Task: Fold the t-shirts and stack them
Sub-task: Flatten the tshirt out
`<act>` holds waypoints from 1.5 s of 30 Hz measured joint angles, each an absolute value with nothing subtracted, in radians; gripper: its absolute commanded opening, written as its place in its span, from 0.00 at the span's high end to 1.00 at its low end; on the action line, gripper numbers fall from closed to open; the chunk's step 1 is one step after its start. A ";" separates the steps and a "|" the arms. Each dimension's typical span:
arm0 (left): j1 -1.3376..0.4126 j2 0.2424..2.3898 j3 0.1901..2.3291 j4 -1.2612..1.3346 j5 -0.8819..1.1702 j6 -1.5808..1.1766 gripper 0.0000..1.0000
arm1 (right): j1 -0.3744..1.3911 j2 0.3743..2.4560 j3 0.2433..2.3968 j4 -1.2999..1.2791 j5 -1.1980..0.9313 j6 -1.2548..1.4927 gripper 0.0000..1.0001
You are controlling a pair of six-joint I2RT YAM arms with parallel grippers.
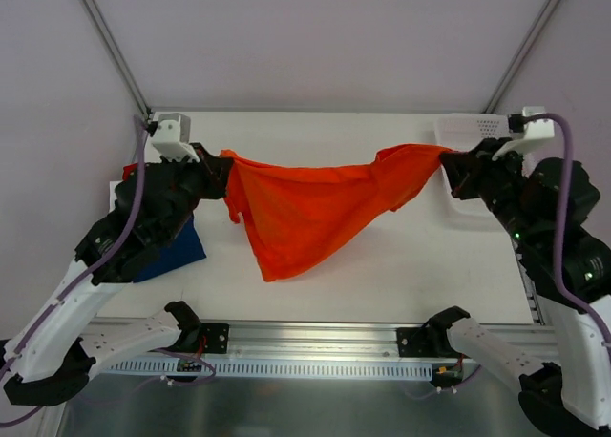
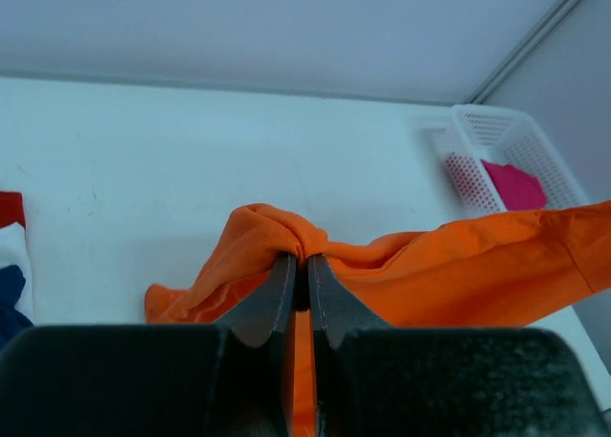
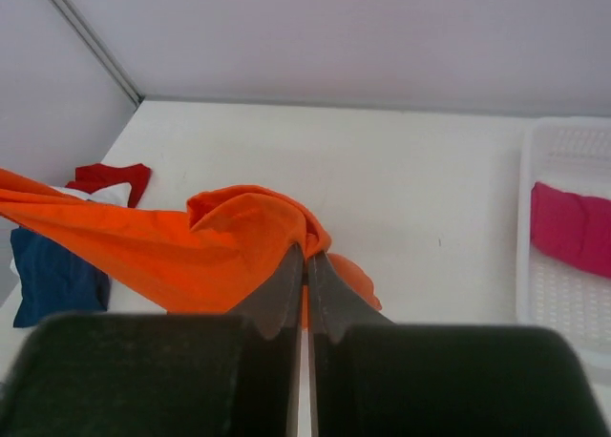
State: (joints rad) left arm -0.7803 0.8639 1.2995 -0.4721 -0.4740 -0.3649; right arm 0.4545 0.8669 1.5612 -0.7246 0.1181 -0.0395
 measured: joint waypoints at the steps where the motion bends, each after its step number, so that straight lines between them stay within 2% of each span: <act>1: -0.780 0.845 1.317 -0.480 -0.467 -0.355 1.00 | 0.455 0.856 1.587 -0.731 0.121 -0.046 1.00; 12: -0.785 0.818 1.713 -0.562 -0.302 -0.294 1.00 | 0.455 0.836 1.994 -0.801 0.139 -0.120 1.00; 20: -0.786 0.825 1.821 -0.586 -0.112 -0.315 1.00 | 0.455 0.860 2.284 -0.827 0.105 -0.137 0.99; 24: -0.786 0.825 1.823 -0.604 -0.027 -0.349 1.00 | 0.459 0.860 2.329 -0.826 0.088 -0.139 0.99; 33: -0.786 0.823 1.811 -0.616 0.012 -0.381 1.00 | 0.505 0.853 2.252 -0.805 0.065 -0.149 0.99; 41: -0.783 0.925 1.676 -0.601 -0.233 -0.333 1.00 | 0.542 0.851 1.930 -0.708 0.162 -0.200 1.00; 45: -0.664 1.079 1.573 -0.548 -0.247 -0.316 1.00 | 0.540 0.901 1.759 -0.638 0.201 -0.206 1.00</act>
State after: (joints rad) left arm -0.6640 1.0794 1.5726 -0.5476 -0.2470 -0.3164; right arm 0.5400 0.9012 1.7588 -0.6376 0.2008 -0.2062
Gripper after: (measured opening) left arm 0.030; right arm 0.019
